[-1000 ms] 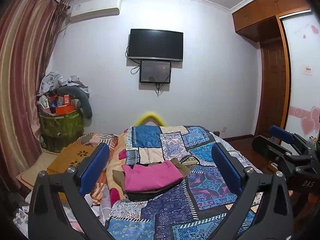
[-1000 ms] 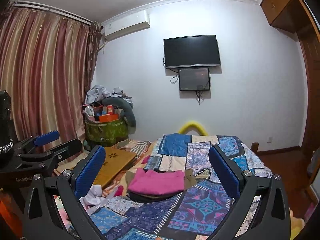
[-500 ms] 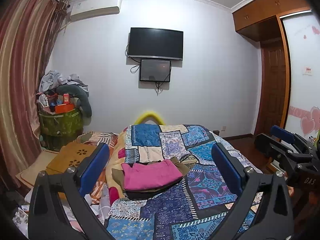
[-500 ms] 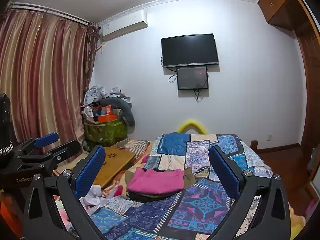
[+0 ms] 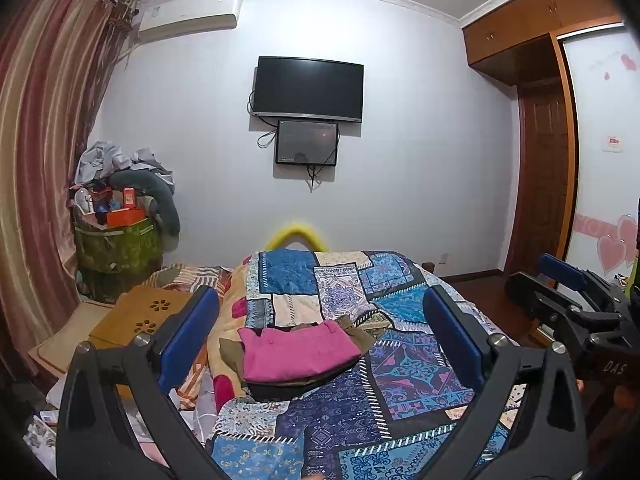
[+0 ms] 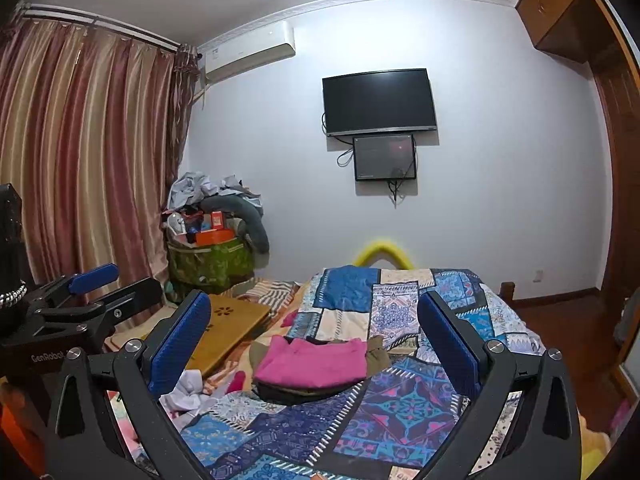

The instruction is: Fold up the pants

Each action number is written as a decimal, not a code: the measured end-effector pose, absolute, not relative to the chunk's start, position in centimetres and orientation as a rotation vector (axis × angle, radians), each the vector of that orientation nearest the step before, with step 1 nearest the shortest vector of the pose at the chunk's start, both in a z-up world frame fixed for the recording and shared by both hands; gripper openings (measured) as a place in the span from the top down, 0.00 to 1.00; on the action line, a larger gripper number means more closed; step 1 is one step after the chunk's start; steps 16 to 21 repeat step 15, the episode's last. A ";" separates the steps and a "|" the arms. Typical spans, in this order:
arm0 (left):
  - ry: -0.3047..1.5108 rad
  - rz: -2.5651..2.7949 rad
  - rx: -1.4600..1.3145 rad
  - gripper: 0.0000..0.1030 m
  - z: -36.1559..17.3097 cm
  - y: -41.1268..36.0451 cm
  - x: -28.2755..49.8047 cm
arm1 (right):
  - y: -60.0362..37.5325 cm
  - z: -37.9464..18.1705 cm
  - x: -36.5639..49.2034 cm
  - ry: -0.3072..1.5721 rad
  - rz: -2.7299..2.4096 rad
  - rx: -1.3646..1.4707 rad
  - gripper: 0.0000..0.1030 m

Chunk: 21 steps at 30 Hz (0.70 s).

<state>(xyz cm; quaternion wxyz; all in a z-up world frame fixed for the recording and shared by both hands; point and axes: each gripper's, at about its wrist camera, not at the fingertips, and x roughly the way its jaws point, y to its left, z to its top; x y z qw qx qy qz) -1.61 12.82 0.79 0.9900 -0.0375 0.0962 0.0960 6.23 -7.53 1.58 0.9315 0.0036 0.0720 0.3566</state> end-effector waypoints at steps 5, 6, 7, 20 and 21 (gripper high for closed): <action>0.197 0.191 -0.076 0.00 0.7 12.9 -1.6 | -7.6 1.7 6.2 0.147 0.730 0.013 0.00; 0.198 0.189 -0.075 0.00 0.7 12.9 -1.6 | -7.7 1.7 6.2 0.148 0.730 0.012 0.00; 0.201 0.188 -0.075 0.00 0.6 12.9 -1.5 | -7.7 1.7 6.2 0.150 0.731 0.011 0.00; 0.216 0.173 -0.067 0.00 0.5 12.5 -0.9 | -7.5 1.6 6.3 0.164 0.735 0.002 0.00; 0.216 0.173 -0.067 0.00 0.5 12.5 -0.9 | -7.5 1.6 6.3 0.164 0.735 0.002 0.00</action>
